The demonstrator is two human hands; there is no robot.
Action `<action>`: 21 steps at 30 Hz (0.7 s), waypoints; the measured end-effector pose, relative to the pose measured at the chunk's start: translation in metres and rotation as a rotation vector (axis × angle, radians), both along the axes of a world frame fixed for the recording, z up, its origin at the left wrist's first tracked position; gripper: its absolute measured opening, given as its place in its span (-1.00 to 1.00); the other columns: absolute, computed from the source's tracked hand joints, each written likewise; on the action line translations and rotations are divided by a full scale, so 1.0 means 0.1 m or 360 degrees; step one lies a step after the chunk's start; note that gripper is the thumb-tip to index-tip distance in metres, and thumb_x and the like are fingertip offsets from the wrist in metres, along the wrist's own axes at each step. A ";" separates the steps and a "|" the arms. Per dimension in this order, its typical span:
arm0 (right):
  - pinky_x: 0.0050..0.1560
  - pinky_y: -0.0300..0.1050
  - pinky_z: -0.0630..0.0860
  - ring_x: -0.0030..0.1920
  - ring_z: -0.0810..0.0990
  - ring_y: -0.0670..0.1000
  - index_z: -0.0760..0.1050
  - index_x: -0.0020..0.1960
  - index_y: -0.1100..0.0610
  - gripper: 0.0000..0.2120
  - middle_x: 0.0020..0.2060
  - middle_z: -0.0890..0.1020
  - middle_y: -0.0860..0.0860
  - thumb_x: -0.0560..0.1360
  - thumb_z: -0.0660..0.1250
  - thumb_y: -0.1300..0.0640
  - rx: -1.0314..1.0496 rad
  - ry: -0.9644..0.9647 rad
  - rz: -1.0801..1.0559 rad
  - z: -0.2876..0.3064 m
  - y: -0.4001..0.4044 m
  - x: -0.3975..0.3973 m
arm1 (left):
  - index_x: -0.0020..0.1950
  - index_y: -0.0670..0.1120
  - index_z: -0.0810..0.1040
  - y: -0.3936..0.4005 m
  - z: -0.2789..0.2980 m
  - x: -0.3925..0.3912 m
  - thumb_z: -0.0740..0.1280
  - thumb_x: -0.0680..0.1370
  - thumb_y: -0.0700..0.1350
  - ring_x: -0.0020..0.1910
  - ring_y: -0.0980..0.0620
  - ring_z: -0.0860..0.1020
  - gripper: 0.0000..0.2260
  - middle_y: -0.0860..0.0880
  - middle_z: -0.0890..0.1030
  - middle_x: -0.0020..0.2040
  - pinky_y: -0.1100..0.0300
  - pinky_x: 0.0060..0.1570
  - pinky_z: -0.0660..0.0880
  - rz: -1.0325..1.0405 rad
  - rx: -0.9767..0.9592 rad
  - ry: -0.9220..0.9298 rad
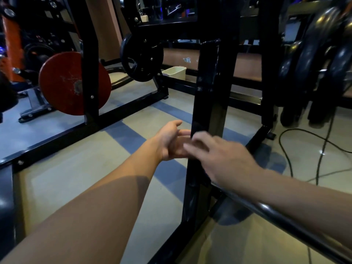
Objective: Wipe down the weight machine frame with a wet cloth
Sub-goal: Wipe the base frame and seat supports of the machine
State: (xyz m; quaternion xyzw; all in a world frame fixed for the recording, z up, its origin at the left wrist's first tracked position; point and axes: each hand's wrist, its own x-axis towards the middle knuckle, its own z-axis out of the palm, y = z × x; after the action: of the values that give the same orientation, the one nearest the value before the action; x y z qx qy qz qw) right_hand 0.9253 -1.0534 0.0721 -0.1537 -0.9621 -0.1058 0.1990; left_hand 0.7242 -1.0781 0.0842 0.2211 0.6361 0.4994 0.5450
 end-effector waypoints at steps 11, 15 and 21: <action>-0.32 -0.08 0.45 -0.03 0.59 0.19 0.42 0.51 0.00 -0.50 0.37 0.42 0.12 0.58 0.35 0.15 0.0124 0.0708 -0.0247 0.97 0.46 -0.13 | 0.32 -0.17 0.60 0.04 0.03 -0.03 0.05 0.68 0.24 0.19 -0.22 0.66 -0.42 -0.18 0.71 0.12 -0.19 0.34 0.48 0.0054 0.0004 -0.0150; -0.40 -0.07 0.45 -0.10 0.59 0.19 0.43 0.50 0.00 -0.48 0.33 0.43 0.16 0.55 0.39 0.14 0.0122 0.0564 -0.0230 0.77 0.33 -0.14 | 0.23 -0.17 0.61 0.03 0.01 -0.02 0.07 0.68 0.26 0.12 -0.19 0.67 -0.44 -0.16 0.71 0.05 -0.18 0.34 0.49 -0.0007 0.0013 -0.0140; -0.42 -0.05 0.46 -0.12 0.59 0.16 0.48 0.44 -0.04 -0.51 0.32 0.45 0.10 0.51 0.38 0.14 0.0116 0.0266 -0.0065 0.53 0.25 -0.04 | 0.22 -0.15 0.62 0.00 0.04 0.00 0.25 0.62 0.23 0.04 -0.21 0.68 -0.52 -0.18 0.69 0.05 -0.13 0.17 0.59 -0.0099 0.0142 -0.0092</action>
State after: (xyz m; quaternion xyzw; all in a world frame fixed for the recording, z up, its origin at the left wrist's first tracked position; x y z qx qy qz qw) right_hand 0.9210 -1.0279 0.1247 -0.1743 -0.9342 -0.1316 0.2819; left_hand 0.7243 -1.0783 0.0886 0.2501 0.5900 0.5164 0.5681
